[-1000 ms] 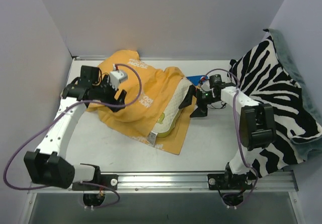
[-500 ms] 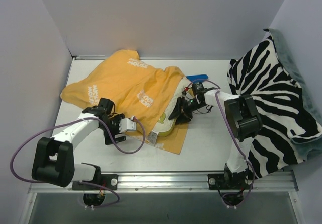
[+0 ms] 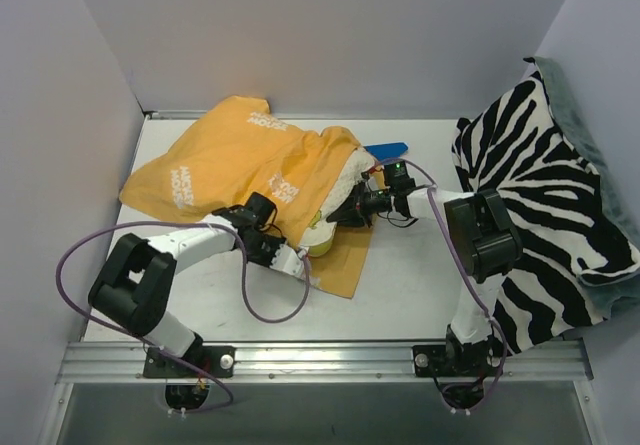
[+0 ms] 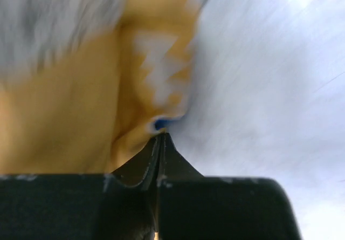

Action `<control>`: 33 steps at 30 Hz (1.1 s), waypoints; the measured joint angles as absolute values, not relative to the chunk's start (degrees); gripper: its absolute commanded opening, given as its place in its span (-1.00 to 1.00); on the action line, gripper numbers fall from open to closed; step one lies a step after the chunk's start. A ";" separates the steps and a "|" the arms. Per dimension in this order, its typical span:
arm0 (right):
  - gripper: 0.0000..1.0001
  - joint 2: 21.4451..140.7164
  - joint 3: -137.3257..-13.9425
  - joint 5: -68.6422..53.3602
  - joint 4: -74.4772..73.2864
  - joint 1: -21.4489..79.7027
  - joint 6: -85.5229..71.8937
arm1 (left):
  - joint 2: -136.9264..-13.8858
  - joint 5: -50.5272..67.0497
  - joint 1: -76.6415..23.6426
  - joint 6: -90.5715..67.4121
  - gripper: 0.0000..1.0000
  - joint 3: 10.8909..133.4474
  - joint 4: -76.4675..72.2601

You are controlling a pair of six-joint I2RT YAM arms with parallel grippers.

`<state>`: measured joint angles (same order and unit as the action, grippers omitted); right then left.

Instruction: Put the pillow into the pillowcase

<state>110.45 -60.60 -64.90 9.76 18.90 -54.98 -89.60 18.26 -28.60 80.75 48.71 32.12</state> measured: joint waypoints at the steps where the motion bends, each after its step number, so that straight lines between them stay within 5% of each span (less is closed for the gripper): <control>1: -1.00 110.32 -59.22 -65.14 14.09 19.09 -59.42 | -89.34 18.74 -31.03 80.68 -1.00 49.08 33.08; 8: -1.00 110.67 -59.02 -61.76 34.06 23.03 -78.78 | -81.06 30.09 -55.11 71.72 -1.00 60.58 39.46; 12: -1.00 113.78 -60.62 -58.74 34.85 26.76 -78.00 | -79.07 34.24 -57.91 67.68 -1.00 64.51 39.31; 16: -1.00 118.63 -58.98 -56.97 33.52 28.05 -75.66 | -78.61 33.58 -55.29 62.89 -0.29 61.71 39.99; 24: -1.00 115.55 -57.52 -58.50 31.83 22.28 -73.32 | -65.80 24.43 -42.24 64.58 0.35 48.71 45.15; 26: -1.00 113.62 -57.43 -58.61 31.14 21.15 -72.53 | -65.82 22.52 -37.82 68.45 0.70 46.26 46.35; 29: -1.00 111.28 -57.04 -59.27 30.83 20.23 -71.66 | -68.95 19.55 -31.29 73.06 0.92 43.24 45.67; 33: -1.00 110.76 -56.84 -60.25 29.95 19.84 -70.87 | -73.76 16.60 -28.42 76.03 0.95 39.53 39.03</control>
<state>110.76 -56.84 -60.25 29.95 19.84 -70.87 -73.76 16.60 -28.42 76.03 39.53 39.03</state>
